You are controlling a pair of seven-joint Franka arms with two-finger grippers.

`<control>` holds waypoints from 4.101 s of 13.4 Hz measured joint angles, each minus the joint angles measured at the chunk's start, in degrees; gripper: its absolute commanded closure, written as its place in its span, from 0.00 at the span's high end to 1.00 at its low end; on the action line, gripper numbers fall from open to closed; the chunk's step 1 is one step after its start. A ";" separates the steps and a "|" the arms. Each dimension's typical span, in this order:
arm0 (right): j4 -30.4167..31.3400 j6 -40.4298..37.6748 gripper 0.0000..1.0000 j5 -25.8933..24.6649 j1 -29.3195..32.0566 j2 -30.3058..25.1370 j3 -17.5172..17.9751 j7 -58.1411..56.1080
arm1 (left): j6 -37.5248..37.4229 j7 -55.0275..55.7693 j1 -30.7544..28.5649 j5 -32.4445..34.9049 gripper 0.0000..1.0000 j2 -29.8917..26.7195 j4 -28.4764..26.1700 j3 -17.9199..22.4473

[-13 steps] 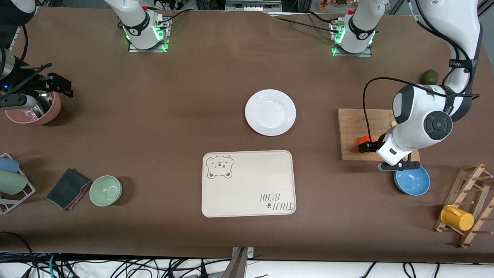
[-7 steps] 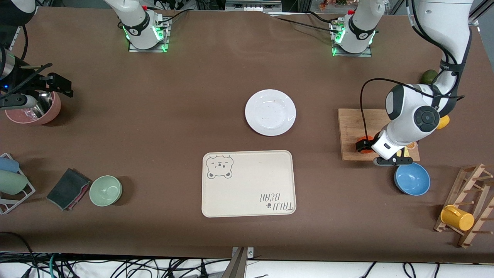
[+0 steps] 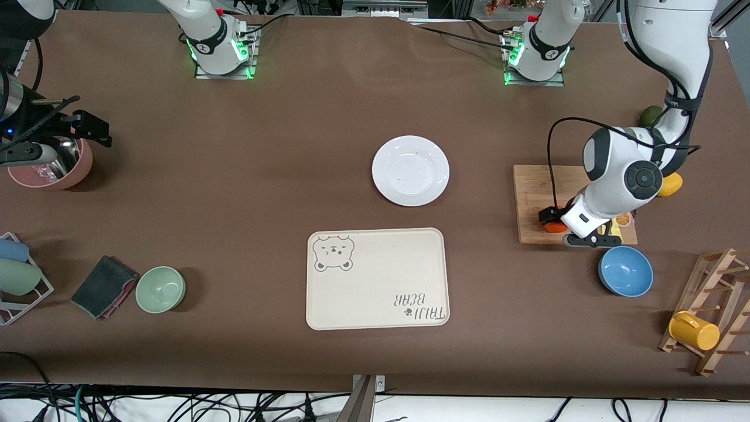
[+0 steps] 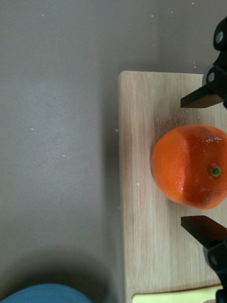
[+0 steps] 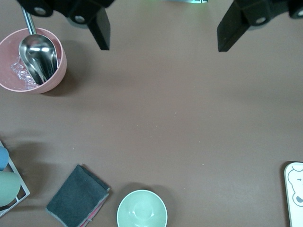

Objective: Place orange and plate with both arms
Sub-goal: 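Close the left gripper on the orange and lift it, then carry the orange with the left gripper over the white plate, then lower the orange onto the plate and open the left gripper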

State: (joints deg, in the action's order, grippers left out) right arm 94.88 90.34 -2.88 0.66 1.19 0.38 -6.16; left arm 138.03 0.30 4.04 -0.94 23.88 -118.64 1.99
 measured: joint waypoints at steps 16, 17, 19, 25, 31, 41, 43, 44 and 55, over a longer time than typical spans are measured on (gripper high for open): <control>0.48 -4.63 1.00 0.38 -0.75 2.59 1.74 0.00 | -8.34 4.60 0.63 -6.39 0.04 1.31 5.60 -3.73; 0.48 -5.00 1.00 0.38 -0.75 2.66 1.73 0.00 | -10.25 8.75 0.81 -6.42 0.04 0.85 7.06 -6.04; 0.47 -5.12 1.00 0.38 -0.84 2.66 1.75 0.00 | -12.66 19.57 2.04 -6.42 0.05 0.44 10.39 -11.19; 0.32 -5.13 1.00 0.38 -2.10 2.59 1.84 0.01 | -12.42 49.03 16.03 -6.42 0.13 4.19 17.70 -13.03; 0.36 -8.93 1.00 0.37 -4.58 3.73 1.81 0.01 | -11.07 59.57 20.60 -6.42 0.18 8.98 18.86 -13.08; -0.23 -9.80 1.00 0.89 -4.61 6.62 1.66 -0.01 | -6.85 69.64 29.56 -1.96 0.18 10.39 13.38 -12.94; -0.35 -10.03 1.00 1.00 -4.63 6.68 1.72 0.00 | -4.43 69.66 29.77 -1.25 0.38 10.40 11.54 -12.94; -0.39 -10.07 1.00 1.05 -4.68 6.69 1.75 0.00 | -4.09 69.66 29.76 -1.24 0.77 10.37 11.37 -12.92; 0.14 -2.93 1.00 28.17 -5.18 11.30 1.51 5.58 | -4.86 70.09 26.94 -1.24 1.00 6.77 13.41 -12.18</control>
State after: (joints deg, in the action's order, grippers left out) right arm 95.02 87.41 25.28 -4.52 12.49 1.88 -0.58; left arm 133.17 70.39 30.98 -2.18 30.65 -105.22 -10.19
